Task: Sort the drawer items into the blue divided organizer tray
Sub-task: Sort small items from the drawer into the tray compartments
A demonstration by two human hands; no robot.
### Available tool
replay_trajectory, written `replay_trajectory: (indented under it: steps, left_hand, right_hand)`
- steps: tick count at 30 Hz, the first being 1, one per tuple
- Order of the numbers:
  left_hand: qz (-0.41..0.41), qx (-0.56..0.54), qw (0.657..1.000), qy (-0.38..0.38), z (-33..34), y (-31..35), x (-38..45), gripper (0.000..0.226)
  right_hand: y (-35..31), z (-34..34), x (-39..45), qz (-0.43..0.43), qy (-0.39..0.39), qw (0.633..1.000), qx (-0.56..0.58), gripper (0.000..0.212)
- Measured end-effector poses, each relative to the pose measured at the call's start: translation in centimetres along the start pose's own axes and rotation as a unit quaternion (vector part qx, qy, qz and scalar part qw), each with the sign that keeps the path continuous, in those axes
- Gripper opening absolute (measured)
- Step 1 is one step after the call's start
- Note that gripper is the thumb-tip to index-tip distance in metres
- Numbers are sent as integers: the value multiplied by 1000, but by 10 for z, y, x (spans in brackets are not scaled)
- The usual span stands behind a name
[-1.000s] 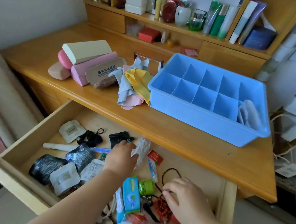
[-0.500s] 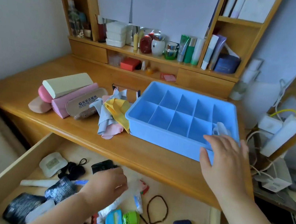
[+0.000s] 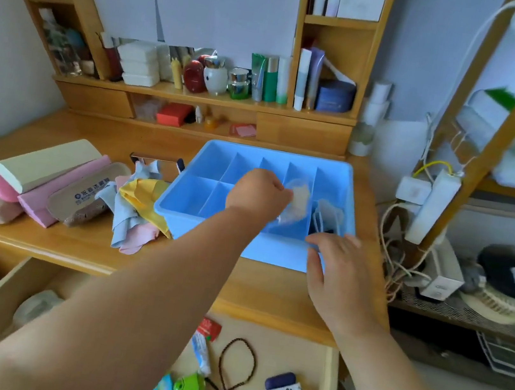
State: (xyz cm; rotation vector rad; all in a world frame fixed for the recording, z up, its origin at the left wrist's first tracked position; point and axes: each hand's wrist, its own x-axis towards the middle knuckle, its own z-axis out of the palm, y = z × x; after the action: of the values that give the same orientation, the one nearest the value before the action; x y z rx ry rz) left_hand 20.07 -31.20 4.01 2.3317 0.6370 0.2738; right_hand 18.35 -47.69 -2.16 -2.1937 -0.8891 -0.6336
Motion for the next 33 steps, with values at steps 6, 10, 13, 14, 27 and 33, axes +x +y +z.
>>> replay_trajectory:
  steps: [6,10,13,14,27,33]
  left_hand:
    - [74,287,955,13,36,1,7,10]
    - [63,279,956,-65,30,6,11,12]
    - [71,222,965,-123,17,-6,1,27]
    - [94,206,967,-120,11,-12,-9,28]
    - [10,87,995,-43,0,-244,-222,19]
    - [15,170,975,-144,8,-268,-233,67]
  right_hand:
    - [1,6,-2,10,-4,1000,6,11]
    - [0,5,0,14,-22,1000,8,13]
    - [-2,-2,-9,-2,-22,1000,14,18]
    - [-4,-4,-16,-25,-17,1000,5,19]
    - [-12,36,-157,9,-537,821,-194,59]
    - [-29,45,-165,17,-565,817,-115,33]
